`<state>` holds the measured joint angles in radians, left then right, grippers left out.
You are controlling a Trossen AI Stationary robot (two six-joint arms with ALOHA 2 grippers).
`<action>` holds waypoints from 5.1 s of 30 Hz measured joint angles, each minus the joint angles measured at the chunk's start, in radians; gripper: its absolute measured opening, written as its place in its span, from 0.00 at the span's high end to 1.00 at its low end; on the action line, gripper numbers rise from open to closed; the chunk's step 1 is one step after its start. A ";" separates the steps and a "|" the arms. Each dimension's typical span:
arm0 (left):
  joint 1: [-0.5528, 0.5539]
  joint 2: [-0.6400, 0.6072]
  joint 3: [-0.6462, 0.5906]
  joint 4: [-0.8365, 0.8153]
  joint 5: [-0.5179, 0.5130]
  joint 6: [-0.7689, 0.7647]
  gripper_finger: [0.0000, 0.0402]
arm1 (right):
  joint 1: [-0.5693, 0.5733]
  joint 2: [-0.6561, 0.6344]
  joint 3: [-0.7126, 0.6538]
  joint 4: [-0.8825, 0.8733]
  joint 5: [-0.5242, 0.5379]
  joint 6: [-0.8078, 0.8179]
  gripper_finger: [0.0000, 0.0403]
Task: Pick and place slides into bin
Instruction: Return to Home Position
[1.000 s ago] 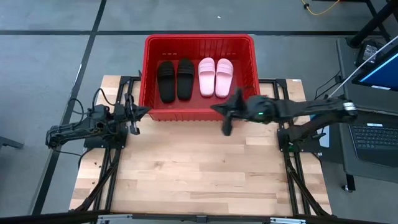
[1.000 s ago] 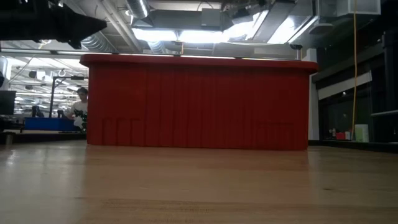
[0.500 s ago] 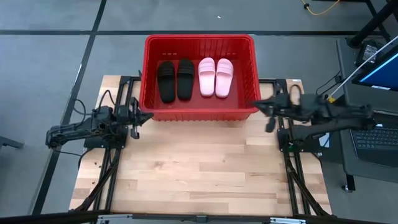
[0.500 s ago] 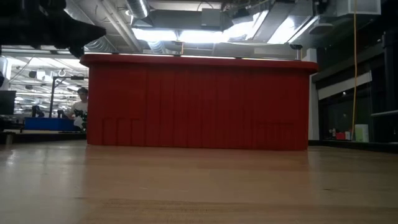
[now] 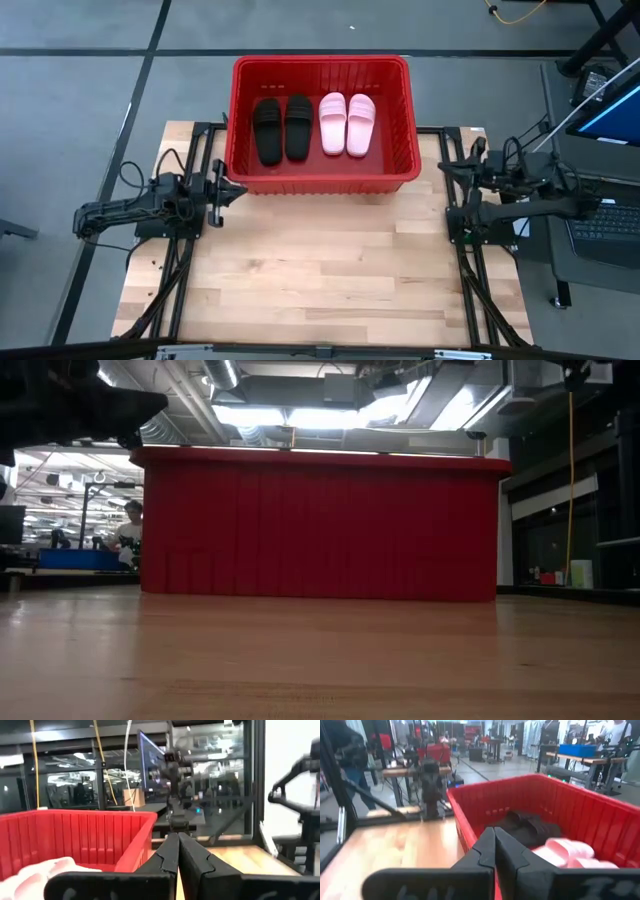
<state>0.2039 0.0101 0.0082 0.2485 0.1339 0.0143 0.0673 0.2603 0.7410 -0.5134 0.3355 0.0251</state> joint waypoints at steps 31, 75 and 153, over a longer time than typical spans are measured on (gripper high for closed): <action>0.001 0.000 -0.002 0.080 0.051 0.177 0.98 | 0.001 -0.255 -0.128 -0.113 -0.462 -0.013 0.99; 0.001 0.004 -0.002 0.061 0.051 0.182 0.99 | 0.000 -0.259 -0.681 0.741 -0.488 0.091 0.99; 0.000 -0.009 0.019 -0.057 -0.075 -0.051 0.99 | 0.012 -0.258 -0.734 0.695 -0.484 0.072 0.99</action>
<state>0.2039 0.0010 0.0273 0.1911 0.0591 -0.0363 0.0792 0.0018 0.0074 0.1818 -0.1490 0.0967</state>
